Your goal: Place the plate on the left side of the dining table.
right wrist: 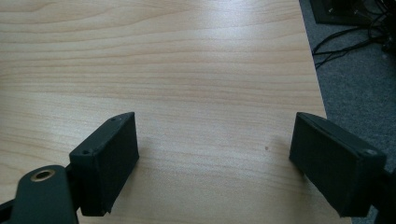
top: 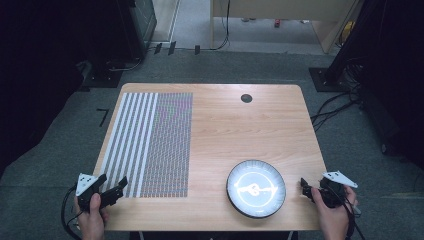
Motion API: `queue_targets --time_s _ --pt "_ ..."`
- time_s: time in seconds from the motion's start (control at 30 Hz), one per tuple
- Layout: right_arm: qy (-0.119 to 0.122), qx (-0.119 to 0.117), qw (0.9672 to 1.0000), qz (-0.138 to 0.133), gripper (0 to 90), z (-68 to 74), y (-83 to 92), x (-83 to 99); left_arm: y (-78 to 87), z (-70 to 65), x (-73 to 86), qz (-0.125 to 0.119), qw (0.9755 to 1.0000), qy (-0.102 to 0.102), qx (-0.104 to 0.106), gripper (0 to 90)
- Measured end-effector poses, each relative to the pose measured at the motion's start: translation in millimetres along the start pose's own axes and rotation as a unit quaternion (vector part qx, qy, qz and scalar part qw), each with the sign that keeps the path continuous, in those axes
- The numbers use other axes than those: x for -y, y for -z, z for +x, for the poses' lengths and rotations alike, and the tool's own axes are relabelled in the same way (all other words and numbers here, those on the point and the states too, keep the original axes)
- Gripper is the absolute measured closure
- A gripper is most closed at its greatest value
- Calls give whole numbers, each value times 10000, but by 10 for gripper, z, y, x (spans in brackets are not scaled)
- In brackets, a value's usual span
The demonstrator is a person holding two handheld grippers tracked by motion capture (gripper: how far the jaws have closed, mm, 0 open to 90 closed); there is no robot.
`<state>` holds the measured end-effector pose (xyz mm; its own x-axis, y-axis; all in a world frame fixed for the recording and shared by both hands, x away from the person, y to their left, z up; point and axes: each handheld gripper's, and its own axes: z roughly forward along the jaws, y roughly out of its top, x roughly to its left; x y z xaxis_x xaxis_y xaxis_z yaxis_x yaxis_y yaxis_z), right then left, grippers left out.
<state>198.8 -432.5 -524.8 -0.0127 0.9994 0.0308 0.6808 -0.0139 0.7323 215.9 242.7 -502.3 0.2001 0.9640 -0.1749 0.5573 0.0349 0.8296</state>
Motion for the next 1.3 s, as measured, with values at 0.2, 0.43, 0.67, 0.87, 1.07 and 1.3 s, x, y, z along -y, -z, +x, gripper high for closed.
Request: queue_targets --time_s 0.2,0.43,0.67,0.87,1.07,1.3 --pt "-66 77 9999 9 137 17 -6 -3 23 4 -23 -128 9998 120 33 190" --pt "-88 85 9999 -5 144 16 -5 -4 28 -96 -56 -221 9997 84 38 190" --pt "-392 -34 9992 -112 170 -23 47 -10 13 -266 -83 -196 9997 -23 147 190" --pt "-467 -137 9985 -255 171 0 124 -49 -3 -364 -94 -193 9995 -64 244 190" --pt "-417 -257 9980 -408 172 80 208 -96 8 -446 -113 -216 9992 -83 322 190" --pt "-421 -286 9970 -586 185 182 299 -137 4 -548 -147 -254 9983 25 516 191"
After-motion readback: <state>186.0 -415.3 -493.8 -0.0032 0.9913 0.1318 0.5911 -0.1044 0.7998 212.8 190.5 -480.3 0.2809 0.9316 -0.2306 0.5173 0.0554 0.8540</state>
